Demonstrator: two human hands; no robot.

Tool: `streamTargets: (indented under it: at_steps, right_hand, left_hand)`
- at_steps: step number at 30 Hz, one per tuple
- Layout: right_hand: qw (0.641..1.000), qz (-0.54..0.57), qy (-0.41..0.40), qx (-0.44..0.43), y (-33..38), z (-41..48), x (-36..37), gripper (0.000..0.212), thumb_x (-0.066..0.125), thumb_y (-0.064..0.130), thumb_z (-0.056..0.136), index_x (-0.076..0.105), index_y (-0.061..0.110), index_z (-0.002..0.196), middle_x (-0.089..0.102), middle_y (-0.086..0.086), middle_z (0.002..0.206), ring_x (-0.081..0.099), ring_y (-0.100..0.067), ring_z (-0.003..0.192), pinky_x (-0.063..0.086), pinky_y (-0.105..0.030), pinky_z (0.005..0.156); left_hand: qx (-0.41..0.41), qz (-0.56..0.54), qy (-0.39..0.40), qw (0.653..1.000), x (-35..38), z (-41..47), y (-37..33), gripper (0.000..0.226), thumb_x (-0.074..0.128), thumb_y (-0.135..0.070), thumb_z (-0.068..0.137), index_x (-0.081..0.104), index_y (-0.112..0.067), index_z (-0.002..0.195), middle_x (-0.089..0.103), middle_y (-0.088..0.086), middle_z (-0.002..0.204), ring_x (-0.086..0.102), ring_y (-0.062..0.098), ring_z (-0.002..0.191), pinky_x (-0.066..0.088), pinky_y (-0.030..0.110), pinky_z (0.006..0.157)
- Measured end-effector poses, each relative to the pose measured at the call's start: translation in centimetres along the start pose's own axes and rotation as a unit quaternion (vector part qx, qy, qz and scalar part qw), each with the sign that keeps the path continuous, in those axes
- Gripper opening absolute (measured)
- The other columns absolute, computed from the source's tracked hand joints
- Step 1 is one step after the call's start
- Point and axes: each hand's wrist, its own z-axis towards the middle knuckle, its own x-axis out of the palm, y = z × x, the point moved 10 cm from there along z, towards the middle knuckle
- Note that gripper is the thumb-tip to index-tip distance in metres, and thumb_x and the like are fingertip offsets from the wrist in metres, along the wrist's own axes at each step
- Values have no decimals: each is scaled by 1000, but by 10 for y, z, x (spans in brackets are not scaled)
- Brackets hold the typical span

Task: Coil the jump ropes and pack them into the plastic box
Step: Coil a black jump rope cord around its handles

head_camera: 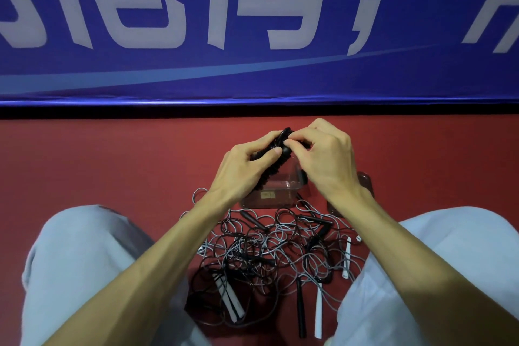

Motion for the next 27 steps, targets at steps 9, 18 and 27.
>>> streamTargets:
  at_steps: [9,18,27]
  right_hand:
    - [998,43,-17,47,-11,-4,1,3,77,15,78,76,13,80,62,-3,76,60,-19,66,49,-33,58]
    - [995,66,71,17,-10,-1,15,18,77,5,77,78,7,95,71,-6,84,67,-18,73,59,-35,70]
    - [999,-2,-52,-12,2,-7,-5,5,75,8,79,76,11,82,65,-2,73,59,-16,58,48,-26,52]
  left_hand:
    - [11,1,-4,1000,8,-4,3,39,57,-44,92,54,-55,130,72,-8,114,67,15,108,55,51,90]
    - [-15,68,-61,996,-10,-1,14,34,59,-47,90,57,-59,122,75,-13,98,71,9,90,58,46,80]
    - [48,176,-59,981,3,-10,-8,42,52,-44,97,42,-55,137,56,4,80,55,19,72,46,35,69]
